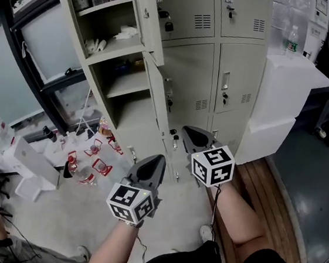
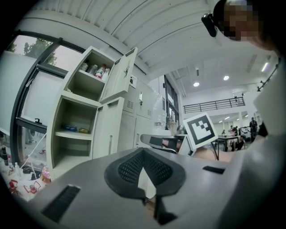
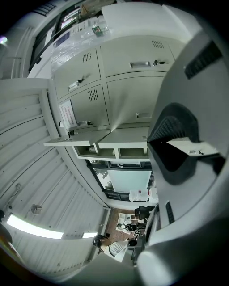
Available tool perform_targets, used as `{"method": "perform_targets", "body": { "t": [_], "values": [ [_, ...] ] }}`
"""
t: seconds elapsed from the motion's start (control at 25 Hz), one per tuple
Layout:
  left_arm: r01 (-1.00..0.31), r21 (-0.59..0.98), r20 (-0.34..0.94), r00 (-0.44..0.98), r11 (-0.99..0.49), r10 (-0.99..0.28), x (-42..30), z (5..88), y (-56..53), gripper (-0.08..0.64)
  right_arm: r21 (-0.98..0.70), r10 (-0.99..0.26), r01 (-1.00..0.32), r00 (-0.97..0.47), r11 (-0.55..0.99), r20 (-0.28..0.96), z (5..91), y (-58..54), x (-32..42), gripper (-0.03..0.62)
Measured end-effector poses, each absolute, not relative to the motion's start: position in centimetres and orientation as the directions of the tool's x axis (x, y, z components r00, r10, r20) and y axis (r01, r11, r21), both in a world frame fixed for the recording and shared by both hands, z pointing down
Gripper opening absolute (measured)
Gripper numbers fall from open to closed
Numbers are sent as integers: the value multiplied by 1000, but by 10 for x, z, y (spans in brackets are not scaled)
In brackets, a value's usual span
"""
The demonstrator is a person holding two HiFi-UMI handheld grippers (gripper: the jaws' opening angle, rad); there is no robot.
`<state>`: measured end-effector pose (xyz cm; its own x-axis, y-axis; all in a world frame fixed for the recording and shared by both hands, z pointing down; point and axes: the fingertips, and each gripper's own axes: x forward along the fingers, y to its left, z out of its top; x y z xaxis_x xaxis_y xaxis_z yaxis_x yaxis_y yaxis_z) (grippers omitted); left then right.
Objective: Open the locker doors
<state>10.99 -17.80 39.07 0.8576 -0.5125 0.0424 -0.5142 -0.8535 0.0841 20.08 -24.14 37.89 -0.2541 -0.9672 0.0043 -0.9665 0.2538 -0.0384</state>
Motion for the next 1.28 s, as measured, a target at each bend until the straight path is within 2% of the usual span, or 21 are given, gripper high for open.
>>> {"method": "perform_targets", "body": {
  "t": [0.64,0.92,1.28],
  "values": [
    [-665,86,37,746,-742,-665,162,392,-228,-2,-57,-904,-904,-426,424,21,389,-336,251,3],
    [-731,84,34,681,-677,-732,181,396,-243,-2,-40,-872,-873,-487,486,49,401,-379,264,58],
    [-816,100,33,575,-570,-818,179,403,-259,-2,3,-840,-843,-536,538,84,410,-434,259,97]
  ]
}}
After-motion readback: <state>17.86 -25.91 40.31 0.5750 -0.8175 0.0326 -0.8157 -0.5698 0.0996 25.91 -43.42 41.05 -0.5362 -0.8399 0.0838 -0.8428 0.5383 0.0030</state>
